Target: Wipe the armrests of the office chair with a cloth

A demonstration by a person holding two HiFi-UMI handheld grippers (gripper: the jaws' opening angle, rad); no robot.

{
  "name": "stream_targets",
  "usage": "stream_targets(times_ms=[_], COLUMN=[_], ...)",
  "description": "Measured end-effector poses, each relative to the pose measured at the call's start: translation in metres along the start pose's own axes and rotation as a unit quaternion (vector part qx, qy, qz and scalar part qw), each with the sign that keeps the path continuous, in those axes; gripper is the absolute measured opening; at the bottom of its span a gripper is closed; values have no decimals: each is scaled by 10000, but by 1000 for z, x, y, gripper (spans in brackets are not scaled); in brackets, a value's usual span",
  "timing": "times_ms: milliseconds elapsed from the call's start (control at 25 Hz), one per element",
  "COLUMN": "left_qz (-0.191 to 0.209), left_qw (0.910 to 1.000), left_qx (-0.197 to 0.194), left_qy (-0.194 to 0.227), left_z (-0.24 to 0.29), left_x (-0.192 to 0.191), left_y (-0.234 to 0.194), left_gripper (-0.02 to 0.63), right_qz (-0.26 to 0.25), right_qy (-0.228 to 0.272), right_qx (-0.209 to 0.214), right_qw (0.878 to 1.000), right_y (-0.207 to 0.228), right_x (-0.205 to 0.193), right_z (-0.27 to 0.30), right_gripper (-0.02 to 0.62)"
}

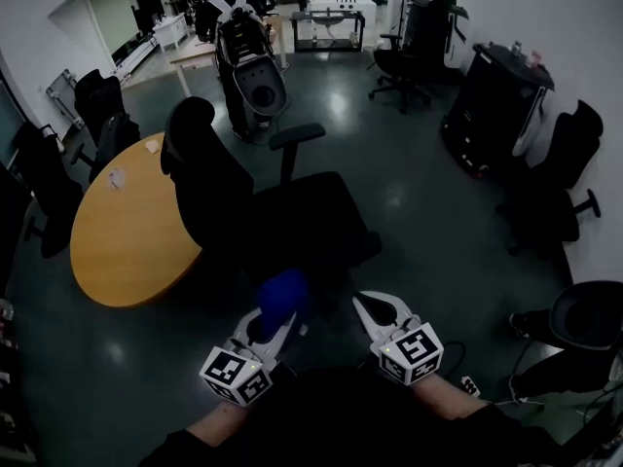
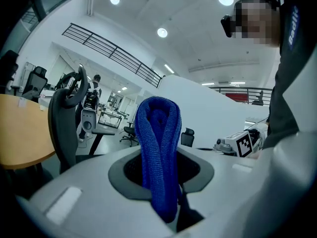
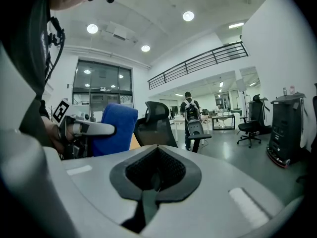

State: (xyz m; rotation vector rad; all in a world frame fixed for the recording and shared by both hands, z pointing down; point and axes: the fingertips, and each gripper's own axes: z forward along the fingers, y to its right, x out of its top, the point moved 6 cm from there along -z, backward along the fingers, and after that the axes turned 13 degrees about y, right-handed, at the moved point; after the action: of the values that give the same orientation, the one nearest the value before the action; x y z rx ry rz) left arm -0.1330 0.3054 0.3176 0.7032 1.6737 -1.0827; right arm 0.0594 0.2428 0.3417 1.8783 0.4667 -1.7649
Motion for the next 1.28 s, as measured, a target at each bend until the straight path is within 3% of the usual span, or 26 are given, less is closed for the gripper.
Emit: stream_targets(times_ms=[760,1080,1280], left_qz=[198,304,304], left_qw=[9983,9939,9937], left_qx=[544,1062,1077], left_qy=[27,17,25], left_z=[63,68,81], left_x=[-34,-33,-38], left_y=[59,48,23], left_gripper=[120,120,120], right_qz=[379,594,576], right_qy=[29,-116,-277], right_qx=[177,204,111], right_qw=[9991,9980,9979], right_y=[96,119,131], right_x=[-10,-26,-33], right_z=[-55,-60,-49], right_gripper=[5,5,5])
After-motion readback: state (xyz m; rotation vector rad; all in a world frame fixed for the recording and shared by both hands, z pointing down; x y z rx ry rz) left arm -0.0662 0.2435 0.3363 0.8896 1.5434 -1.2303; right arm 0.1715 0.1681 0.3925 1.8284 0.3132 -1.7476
